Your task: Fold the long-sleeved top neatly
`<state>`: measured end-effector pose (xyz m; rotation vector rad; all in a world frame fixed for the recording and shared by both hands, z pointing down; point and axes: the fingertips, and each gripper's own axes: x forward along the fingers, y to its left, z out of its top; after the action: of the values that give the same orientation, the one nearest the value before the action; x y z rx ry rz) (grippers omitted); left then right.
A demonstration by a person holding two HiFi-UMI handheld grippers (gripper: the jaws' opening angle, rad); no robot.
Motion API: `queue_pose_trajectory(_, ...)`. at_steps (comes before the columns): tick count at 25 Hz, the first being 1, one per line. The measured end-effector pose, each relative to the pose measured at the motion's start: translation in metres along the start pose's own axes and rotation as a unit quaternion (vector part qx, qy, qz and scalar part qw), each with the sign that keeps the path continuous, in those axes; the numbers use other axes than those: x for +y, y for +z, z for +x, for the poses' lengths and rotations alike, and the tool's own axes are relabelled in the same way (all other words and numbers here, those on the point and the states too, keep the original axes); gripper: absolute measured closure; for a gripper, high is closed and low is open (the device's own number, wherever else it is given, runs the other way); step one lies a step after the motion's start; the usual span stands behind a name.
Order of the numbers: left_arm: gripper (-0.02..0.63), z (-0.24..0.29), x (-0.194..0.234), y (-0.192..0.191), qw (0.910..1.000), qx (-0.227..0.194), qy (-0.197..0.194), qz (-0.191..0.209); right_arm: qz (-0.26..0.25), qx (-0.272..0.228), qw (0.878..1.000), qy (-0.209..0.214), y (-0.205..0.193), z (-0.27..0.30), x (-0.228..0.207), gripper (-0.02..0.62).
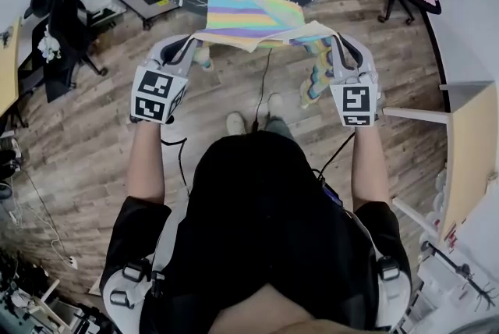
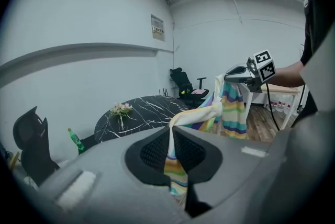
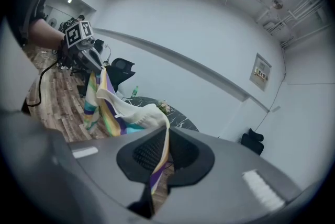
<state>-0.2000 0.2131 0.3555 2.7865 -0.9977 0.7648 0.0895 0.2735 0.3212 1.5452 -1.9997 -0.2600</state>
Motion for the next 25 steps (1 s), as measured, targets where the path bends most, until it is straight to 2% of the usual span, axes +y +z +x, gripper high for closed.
queue_pose_trajectory(6,0.588,-0.012,-0.013,-0.016,0.9998,0.01,0.008,-0.015,0.007,0.001,1.0,0.03,-0.008,-0.004,0.021,0.58)
queue_pose_trajectory(13,0.588,-0.019,-0.016,-0.03,0.9995,0.018,0.008,-0.025,0.021,0.001,0.999,0.04,-0.015,-0.001,0.037,0.58)
queue_pose_trajectory(18,0.588,-0.018,-0.015,-0.039,0.9993,0.032,0.005,-0.017,0.018,0.004,0.999,0.039,-0.016,-0.002,0.04,0.581)
queue_pose_trajectory(25,0.589,-0.021,0.005,-0.031,0.9995,0.026,0.016,-0.011,0.016,0.001,1.0,0.021,-0.014,-0.007,0.025,0.58)
